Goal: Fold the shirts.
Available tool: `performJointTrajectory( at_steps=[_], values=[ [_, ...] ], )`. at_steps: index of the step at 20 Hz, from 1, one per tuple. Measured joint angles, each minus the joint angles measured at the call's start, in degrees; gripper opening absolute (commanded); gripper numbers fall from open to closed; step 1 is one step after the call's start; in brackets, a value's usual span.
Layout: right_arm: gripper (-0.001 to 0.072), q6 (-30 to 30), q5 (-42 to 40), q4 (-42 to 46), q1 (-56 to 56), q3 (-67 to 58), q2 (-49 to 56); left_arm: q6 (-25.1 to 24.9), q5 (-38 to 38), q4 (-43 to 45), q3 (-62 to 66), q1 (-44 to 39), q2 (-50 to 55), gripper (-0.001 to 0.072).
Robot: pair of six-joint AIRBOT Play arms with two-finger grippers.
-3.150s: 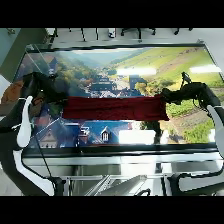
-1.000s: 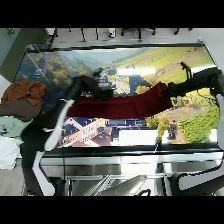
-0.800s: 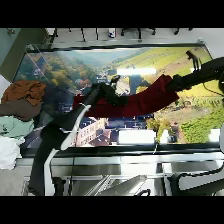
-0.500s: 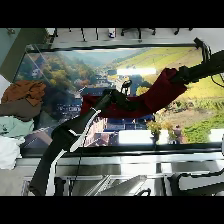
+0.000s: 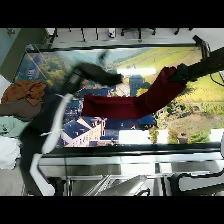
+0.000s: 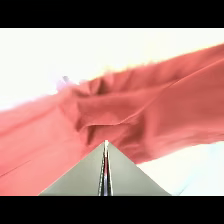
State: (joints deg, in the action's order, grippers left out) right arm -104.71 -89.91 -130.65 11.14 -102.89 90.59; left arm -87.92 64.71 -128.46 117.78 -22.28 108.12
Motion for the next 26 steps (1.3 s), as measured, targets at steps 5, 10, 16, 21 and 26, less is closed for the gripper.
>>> performJointTrajectory(
  at_steps=[5,10,16,21,26],
  values=[
    [0.0023,5.25,10.27,-1.99,-14.73,-0.04,2.01,-0.9,7.65,-0.5,0.0,16.87,-17.9,0.0014],
    [0.0034,11.04,31.63,-2.49,-35.63,-0.02,12.83,-4.31,10.99,-0.66,-3.58,29.33,-31.5,0.0014],
    [0.0666,13.07,63.93,-2.49,-50.23,-0.04,22.91,-8.22,7.82,-0.61,-19.82,34.47,-42.64,0.0014],
    [0.0668,13.88,49.13,3.78,-40.76,-0.07,17.75,-9.75,4.5,-0.61,-27.52,35.04,-46.69,0.0014],
    [0.0668,17.86,28.17,11.85,-28.09,1.31,13.81,-10.38,3.43,-0.66,-26.99,35.12,-47.65,0.0014]
  ],
)
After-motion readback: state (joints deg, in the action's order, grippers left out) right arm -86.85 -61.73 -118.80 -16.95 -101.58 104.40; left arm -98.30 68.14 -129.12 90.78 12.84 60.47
